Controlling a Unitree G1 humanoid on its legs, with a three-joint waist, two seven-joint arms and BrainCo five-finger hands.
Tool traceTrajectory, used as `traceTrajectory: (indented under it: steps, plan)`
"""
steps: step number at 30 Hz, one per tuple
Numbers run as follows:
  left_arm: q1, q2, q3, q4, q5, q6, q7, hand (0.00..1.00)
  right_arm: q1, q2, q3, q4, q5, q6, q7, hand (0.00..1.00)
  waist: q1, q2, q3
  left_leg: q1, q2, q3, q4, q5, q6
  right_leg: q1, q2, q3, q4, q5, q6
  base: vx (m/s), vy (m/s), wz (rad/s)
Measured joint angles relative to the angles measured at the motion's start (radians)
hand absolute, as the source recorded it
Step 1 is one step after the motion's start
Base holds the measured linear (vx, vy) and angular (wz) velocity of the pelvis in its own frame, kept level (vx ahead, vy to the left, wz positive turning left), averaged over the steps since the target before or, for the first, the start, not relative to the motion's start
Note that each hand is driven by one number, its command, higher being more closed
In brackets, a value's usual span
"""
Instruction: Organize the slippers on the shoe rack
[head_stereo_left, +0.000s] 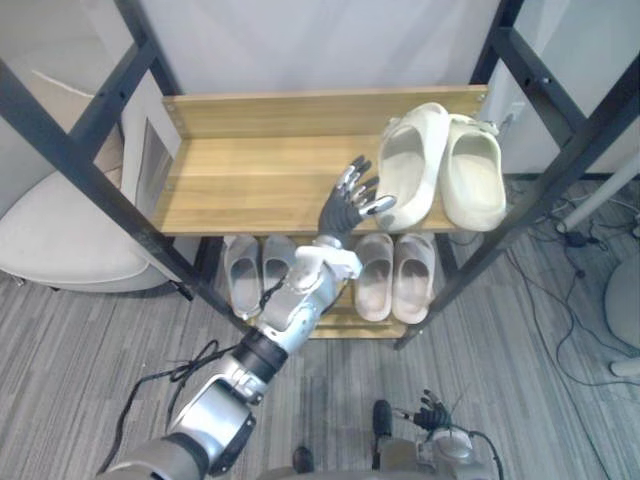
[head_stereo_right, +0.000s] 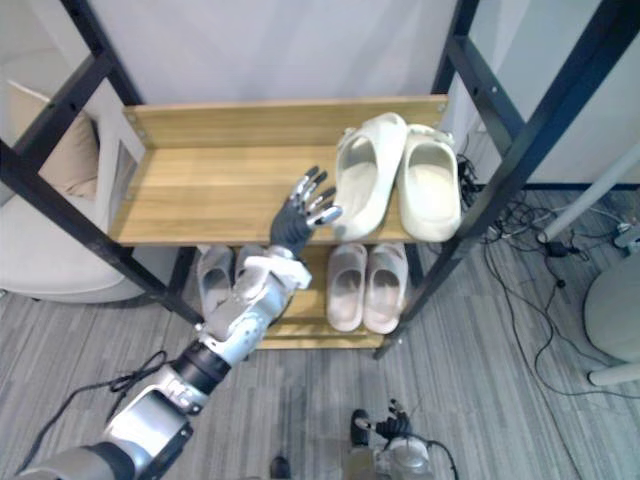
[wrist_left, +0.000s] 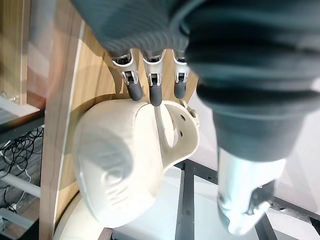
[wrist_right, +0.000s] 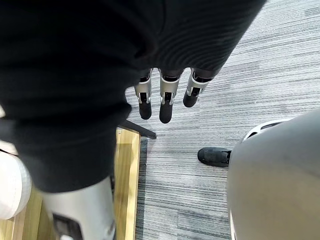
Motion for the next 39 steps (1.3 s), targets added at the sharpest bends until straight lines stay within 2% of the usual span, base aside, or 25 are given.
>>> traceTrajectory:
  steps: [9,16,24,33,39]
  plan:
    - [-0.043,-0.005,-0.005,0.038,0.0,0.0,0.015,0.0,-0.003,0.005,0.0,0.0,0.0,0.0,-0.003,0.0,-0.001,-0.016,0.01,0.008,0.0,0.013,-0.003,0.0,0.0,0.0,0.001,0.01,0.0,0.0,0.0,0.0,0.0,-0.03]
    - [-0.043,-0.008,-0.005,0.038,0.0,-0.001,0.015,0.0,-0.003,0.005,0.0,0.0,0.0,0.0,-0.003,0.0,-0.002,-0.016,0.01,0.012,0.0,0.016,-0.01,0.0,0.0,0.0,0.002,0.01,0.0,0.0,0.0,0.0,0.0,-0.01]
    - [-0.096,-0.065,-0.075,0.038,-0.001,-0.001,0.02,0.0,0.002,0.006,0.0,-0.001,0.0,-0.001,-0.003,0.0,0.007,-0.019,0.008,-0.01,-0.012,-0.001,0.001,0.006,0.007,-0.007,-0.016,0.009,0.001,0.0,0.001,0.0,0.002,0.08]
    - [-0.127,-0.079,-0.073,0.034,0.002,-0.001,0.02,0.0,0.02,0.006,-0.001,-0.005,0.0,-0.001,-0.004,0.0,0.017,-0.023,-0.023,-0.027,-0.028,0.011,0.005,0.016,0.013,-0.028,-0.026,0.034,0.001,0.009,0.011,-0.01,0.002,-0.04]
    - [-0.116,-0.069,-0.015,0.038,0.015,-0.002,0.021,0.0,0.02,0.008,-0.006,-0.005,0.0,0.0,-0.004,0.0,0.016,-0.023,-0.022,-0.011,-0.026,0.02,0.001,0.016,0.014,-0.019,-0.023,0.035,0.0,0.013,0.01,-0.01,0.0,-0.05]
